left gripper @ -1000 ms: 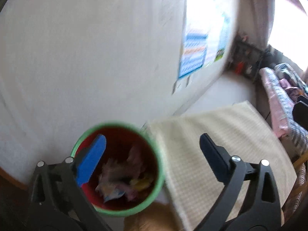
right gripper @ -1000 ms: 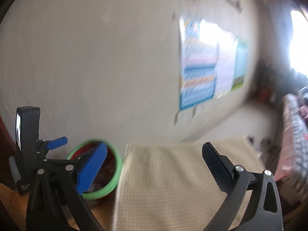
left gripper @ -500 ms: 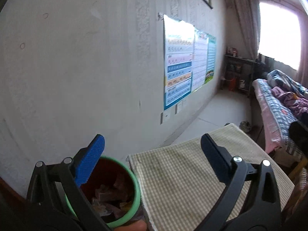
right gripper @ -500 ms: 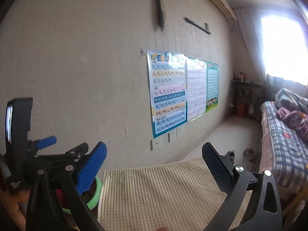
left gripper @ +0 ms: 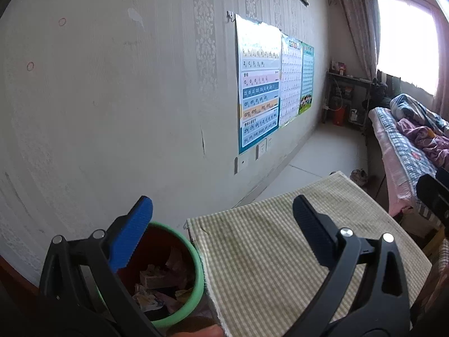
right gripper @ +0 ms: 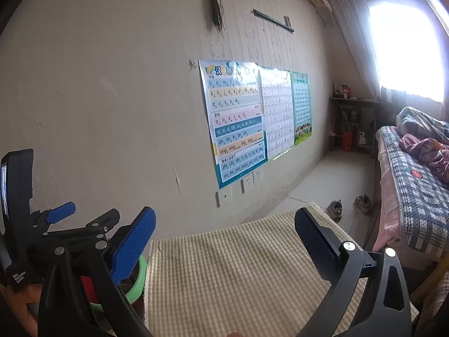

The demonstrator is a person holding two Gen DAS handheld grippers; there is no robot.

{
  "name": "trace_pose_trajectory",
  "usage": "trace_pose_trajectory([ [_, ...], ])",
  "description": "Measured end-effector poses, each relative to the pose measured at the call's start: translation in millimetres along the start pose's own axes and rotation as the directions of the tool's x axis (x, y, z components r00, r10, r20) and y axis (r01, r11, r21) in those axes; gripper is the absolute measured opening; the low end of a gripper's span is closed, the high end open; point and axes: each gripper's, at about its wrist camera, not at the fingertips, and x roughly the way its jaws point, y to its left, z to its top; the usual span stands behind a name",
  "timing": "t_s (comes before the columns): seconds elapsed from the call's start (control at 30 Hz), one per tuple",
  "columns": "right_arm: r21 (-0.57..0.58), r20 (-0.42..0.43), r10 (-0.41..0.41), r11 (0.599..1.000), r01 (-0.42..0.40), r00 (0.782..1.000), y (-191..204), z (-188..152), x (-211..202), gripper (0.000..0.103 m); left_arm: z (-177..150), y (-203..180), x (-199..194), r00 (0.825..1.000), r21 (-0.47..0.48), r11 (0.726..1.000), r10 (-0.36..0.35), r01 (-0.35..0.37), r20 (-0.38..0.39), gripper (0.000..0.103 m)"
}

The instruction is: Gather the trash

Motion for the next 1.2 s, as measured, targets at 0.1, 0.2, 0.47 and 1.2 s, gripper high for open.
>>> trace_pose_trajectory([
  [0.1,0.007,-0.010,0.000,1.000,0.000,1.000,-0.5,-2.4,1.3,0.096,-0.2,0.7,0.8,1.000,-0.003,1.000,0.001,-0.001,-0.002,0.098],
  [0.2,0.003,-0.014,-0.004,1.000,0.004,1.000,0.5,-2.2,2.6,0.096,0.1,1.6,3.0,1.000,-0.007,1.000,0.003,-0.003,-0.010,0.098],
  [0.47,0.011,-0.028,-0.011,1.000,0.011,1.000,0.4,-6.7,5.4,0.096,-1.8,1.9,4.9,1.000,0.000,1.000,0.006,-0.006,-0.020,0.098],
  [1.2,0.012,-0.050,-0.015,1.000,0.015,0.999,-2.2,-8.8,6.5,0.096,-3.5,0.5,9.0,0.999,0.011,1.000,0.022,-0.021,-0.032,0.098],
])
